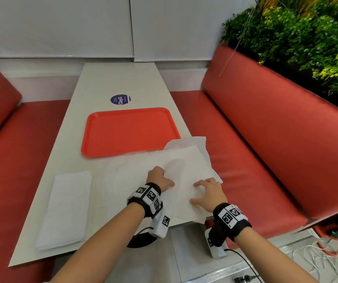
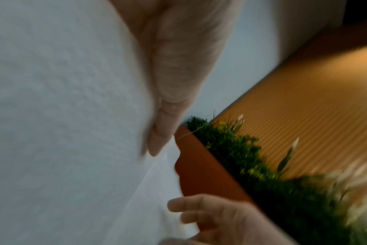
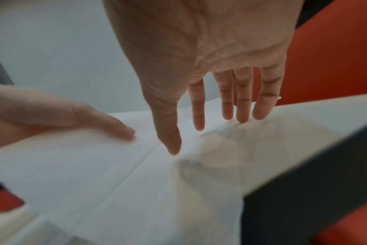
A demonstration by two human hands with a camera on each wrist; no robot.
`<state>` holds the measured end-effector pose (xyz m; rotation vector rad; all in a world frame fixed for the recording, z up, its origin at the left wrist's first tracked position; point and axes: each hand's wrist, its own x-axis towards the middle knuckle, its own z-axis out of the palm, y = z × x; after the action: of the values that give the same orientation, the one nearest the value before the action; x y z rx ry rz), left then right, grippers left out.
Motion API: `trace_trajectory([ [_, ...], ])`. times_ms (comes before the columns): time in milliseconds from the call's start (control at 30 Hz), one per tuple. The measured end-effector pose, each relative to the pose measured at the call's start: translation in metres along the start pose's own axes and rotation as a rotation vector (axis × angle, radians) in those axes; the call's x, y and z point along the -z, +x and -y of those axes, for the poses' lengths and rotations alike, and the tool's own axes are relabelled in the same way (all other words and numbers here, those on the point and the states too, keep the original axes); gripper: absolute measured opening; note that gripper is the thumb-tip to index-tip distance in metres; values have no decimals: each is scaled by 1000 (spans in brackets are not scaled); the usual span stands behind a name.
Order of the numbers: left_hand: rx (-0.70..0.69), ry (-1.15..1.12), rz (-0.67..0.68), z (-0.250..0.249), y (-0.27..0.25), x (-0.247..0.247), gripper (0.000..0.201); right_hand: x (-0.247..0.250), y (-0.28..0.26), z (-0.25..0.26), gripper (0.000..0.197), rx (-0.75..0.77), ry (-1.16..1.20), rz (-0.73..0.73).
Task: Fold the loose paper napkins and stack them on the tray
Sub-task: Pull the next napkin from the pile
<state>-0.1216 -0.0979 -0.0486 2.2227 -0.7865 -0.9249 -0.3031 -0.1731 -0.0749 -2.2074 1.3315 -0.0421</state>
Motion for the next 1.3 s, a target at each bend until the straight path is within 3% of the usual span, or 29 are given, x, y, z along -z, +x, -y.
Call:
trace_trajectory([
  [200, -174, -396, 225, -16, -34, 44, 24, 19, -1, 8, 70, 15, 451, -152],
  [267, -226, -483, 248, -15, -44, 64, 27, 28, 0, 18, 79, 6, 599, -140],
  [367, -260, -580, 174, -2, -50, 93, 35, 31, 4, 35, 83, 10, 831, 61],
  [433, -242, -627, 122, 13, -50, 108, 39, 31, 5, 50, 66, 35, 987, 247],
  [500, -210, -641, 60, 31, -50, 117, 40, 27, 4, 66, 43, 54, 1105, 320],
  [600, -105, -657, -25, 59, -48, 121, 34, 16, 7, 89, 19, 74, 1047, 274],
  [700, -37, -672, -49, 80, -48, 119, 33, 3, 9, 105, 15, 72, 954, 221],
  [900, -115, -787, 184, 74, -70, 126, 33, -10, 5, 136, 24, 182, 951, 247],
  [967, -126, -837, 289, 75, -74, 130, 42, -13, 3, 147, 24, 197, 971, 268],
  [1033, -86, -856, 303, 79, -76, 137, 53, -18, -1, 159, 22, 208, 987, 303],
  [1100, -52, -864, 245, 87, -77, 146, 57, -27, -2, 166, 22, 210, 969, 339],
  [1167, -90, -863, 145, 97, -82, 154, 40, -38, -2, 173, 20, 208, 915, 370],
  [1233, -146, -773, 24, 114, -85, 163, 19, -49, -4, 183, 39, 225, 894, 386],
  [1267, -164, -718, -22, 124, -85, 168, 19, -53, -6, 190, 54, 222, 885, 384],
  [1300, -174, -672, -47, 133, -86, 174, 22, -55, -9, 198, 57, 210, 874, 382],
])
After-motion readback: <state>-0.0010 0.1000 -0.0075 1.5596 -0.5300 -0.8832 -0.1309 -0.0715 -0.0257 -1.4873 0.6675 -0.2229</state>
